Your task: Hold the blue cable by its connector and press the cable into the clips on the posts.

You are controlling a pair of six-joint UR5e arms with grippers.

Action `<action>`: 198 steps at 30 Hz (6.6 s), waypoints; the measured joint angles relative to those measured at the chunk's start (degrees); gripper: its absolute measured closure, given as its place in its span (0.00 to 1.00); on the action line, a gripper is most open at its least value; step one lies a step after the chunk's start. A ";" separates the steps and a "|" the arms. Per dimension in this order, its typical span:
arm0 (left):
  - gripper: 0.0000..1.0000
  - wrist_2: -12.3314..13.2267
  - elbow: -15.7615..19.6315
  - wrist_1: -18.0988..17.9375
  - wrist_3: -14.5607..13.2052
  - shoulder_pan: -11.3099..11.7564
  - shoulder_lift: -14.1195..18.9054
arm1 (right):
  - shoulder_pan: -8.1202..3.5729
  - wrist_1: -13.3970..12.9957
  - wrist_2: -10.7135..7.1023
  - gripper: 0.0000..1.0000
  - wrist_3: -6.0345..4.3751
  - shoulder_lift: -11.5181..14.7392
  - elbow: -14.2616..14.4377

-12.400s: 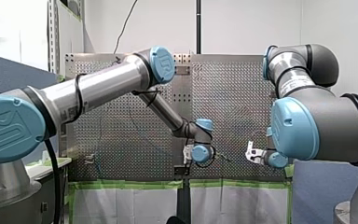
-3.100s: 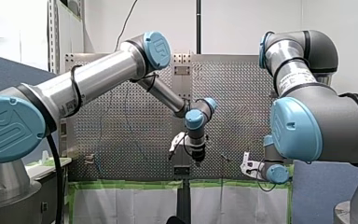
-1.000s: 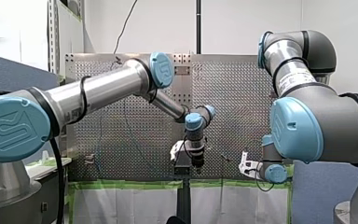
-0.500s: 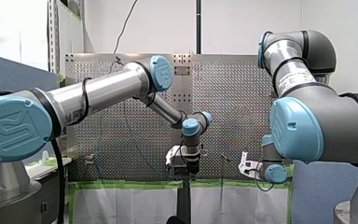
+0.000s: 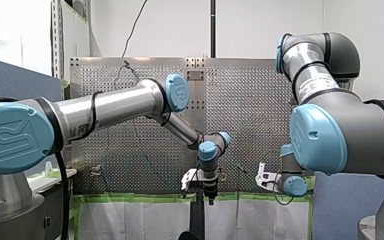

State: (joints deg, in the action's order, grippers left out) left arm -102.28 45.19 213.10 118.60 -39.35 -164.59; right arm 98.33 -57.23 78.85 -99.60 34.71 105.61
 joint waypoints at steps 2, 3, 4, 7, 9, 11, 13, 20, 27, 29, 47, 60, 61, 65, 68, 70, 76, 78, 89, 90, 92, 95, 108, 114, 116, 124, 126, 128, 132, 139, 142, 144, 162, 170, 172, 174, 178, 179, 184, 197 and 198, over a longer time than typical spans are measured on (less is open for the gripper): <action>0.00 -0.16 0.11 -0.93 0.22 0.10 -0.13 | 0.05 -0.01 0.00 1.00 0.00 0.01 0.00; 0.00 -0.20 0.24 -1.53 0.36 0.16 -0.17 | 0.07 -0.01 0.00 1.00 0.00 0.00 0.00; 0.00 -0.21 0.37 -1.98 0.47 0.21 -0.19 | 0.10 -0.01 0.00 1.00 0.00 0.00 0.00; 0.00 -0.11 1.05 -3.46 0.87 0.37 -0.27 | 0.17 -0.03 0.00 1.00 0.00 -0.01 0.00; 0.00 -0.01 1.67 -4.52 1.05 0.50 -0.49 | 0.20 -0.06 0.00 1.00 0.00 -0.01 0.00; 0.00 0.17 2.01 -5.41 1.09 0.58 -0.96 | 0.22 -0.08 0.00 1.00 0.00 -0.01 0.00; 0.00 0.72 2.14 -6.48 1.07 0.64 -1.74 | 0.24 -0.12 0.00 1.00 0.00 -0.02 0.00; 0.00 2.13 2.37 -8.85 1.08 0.79 -4.88 | 0.31 0.06 0.06 1.00 0.00 -0.02 -0.28; 0.00 2.67 3.58 -9.12 1.01 1.21 -5.49 | 0.40 0.17 0.25 1.00 0.00 -0.02 -0.38; 0.00 2.92 4.13 -9.19 0.94 1.30 -5.52 | 0.42 0.19 0.26 1.00 0.00 -0.01 -0.39; 1.00 1.88 6.36 -9.89 -2.46 1.35 -5.51 | 0.61 0.42 0.26 1.00 0.04 0.00 -0.43; 1.00 -3.58 6.69 -10.58 -6.52 0.32 -5.45 | 0.69 0.53 0.33 1.00 0.08 0.02 -0.44; 1.00 -3.91 6.72 -10.61 -6.56 0.31 -5.44 | 0.69 0.53 0.34 1.00 0.06 0.02 -0.43; 1.00 -4.30 6.73 -10.73 -6.62 0.27 -5.33 | 0.50 0.53 0.41 1.00 -0.10 0.02 -0.43; 1.00 -3.96 6.74 -11.44 -6.61 0.15 -5.14 | 0.28 0.53 0.43 1.00 -0.15 0.01 -0.42; 1.00 -3.50 6.98 -12.25 -6.53 -0.03 -4.69 | 0.19 0.53 0.47 1.00 -0.19 0.01 -0.43; 1.00 -3.20 9.20 -15.08 -5.34 -0.63 -2.22 | -0.05 0.53 0.67 1.00 -0.25 0.04 -0.45; 1.00 -3.46 10.27 -16.18 -4.86 -0.66 -1.12 | -0.17 0.54 0.68 1.00 -0.26 0.05 -0.54; 1.00 -4.52 11.99 -21.42 -3.93 -1.45 4.11 | -1.96 0.35 -0.28 1.00 -1.19 0.12 -1.20; 1.00 -4.56 11.99 -21.97 -3.94 -1.61 4.67 | -2.15 0.35 -0.33 1.00 -1.26 0.13 -1.25; 1.00 -4.80 12.00 -22.83 -3.96 -1.94 5.50 | -2.56 0.43 -0.40 1.00 -1.42 0.13 -1.41; 1.00 -5.84 12.03 -24.32 -3.88 -2.52 6.99 | -3.10 0.50 -0.46 1.00 -1.59 0.15 -1.59; 1.00 -10.96 14.76 -30.89 -3.24 -4.20 11.63 | -5.03 1.27 -0.89 1.00 -1.69 0.25 -2.83; 1.00 -10.26 17.62 -33.82 -3.04 -4.80 11.80 | -5.83 1.05 -1.76 1.00 -2.83 0.31 -3.13; 1.00 -10.24 18.63 -34.81 -3.12 -5.06 11.80 | -6.12 0.91 -2.26 1.00 -3.59 0.32 -3.13; 1.00 -10.45 22.90 -39.21 -3.85 -6.40 11.81 | -6.95 -0.24 -2.71 1.00 -6.07 0.32 -3.16; 1.00 -10.50 23.54 -40.32 -3.87 -6.66 11.81 | -7.04 -0.34 -2.72 1.00 -6.21 0.32 -3.16; 1.00 -10.68 23.78 -41.22 -3.84 -6.79 11.81 | -7.11 -0.41 -2.74 1.00 -6.30 0.32 -3.16; 1.00 -11.61 23.97 -43.28 -3.85 -6.97 11.80 | -7.52 -1.02 -3.03 1.00 -7.03 0.32 -3.17; 1.00 -12.45 24.01 -46.62 -3.70 -7.03 11.77 | -7.76 -1.96 -3.54 1.00 -8.04 0.31 -4.00; 1.00 -12.49 24.01 -48.13 -3.68 -7.01 11.74 | -7.86 -2.33 -3.75 1.00 -8.45 0.26 -4.41; 1.00 -12.51 24.00 -49.12 -3.63 -6.92 11.74 | -7.88 -2.45 -3.85 1.00 -8.78 0.26 -4.66; 1.00 -11.05 23.80 -57.63 -2.94 -5.42 11.57 | -7.65 -2.84 -4.16 1.00 -9.69 0.23 -6.69; 1.00 -10.12 23.36 -61.40 -2.50 -4.54 11.30 | -7.22 -4.03 -4.30 1.00 -9.75 0.10 -7.28; 1.00 -9.89 22.83 -62.45 -2.46 -4.37 10.70 | -7.09 -4.53 -4.30 1.00 -9.78 -0.03 -7.34; 1.00 -9.66 22.05 -63.45 -2.44 -4.23 9.84 | -6.96 -5.10 -4.34 1.00 -9.82 -0.37 -7.48; 1.00 -9.39 20.91 -65.24 -2.47 -4.06 8.58 | -7.05 -5.47 -3.61 1.00 -8.91 -2.11 -8.55; 1.00 -9.30 20.67 -65.63 -2.48 -3.98 8.46 | -7.08 -5.29 -3.44 1.00 -8.56 -2.49 -8.73; 1.00 -8.77 19.99 -67.79 -2.50 -3.41 8.23 | -7.27 -3.74 -3.05 1.00 -6.33 -3.46 -9.40; 1.00 -8.30 20.17 -71.73 -3.05 -2.85 7.40 | -7.10 -2.97 -2.90 1.00 -7.69 -3.62 -10.59; 1.00 -8.32 20.46 -71.89 -3.11 -2.89 7.24 | -7.06 -2.90 -2.91 1.00 -7.70 -3.62 -10.65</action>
State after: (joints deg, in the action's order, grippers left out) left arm -110.60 65.65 141.21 115.49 -42.24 -157.35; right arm 91.27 -60.14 75.93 -107.30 31.09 94.96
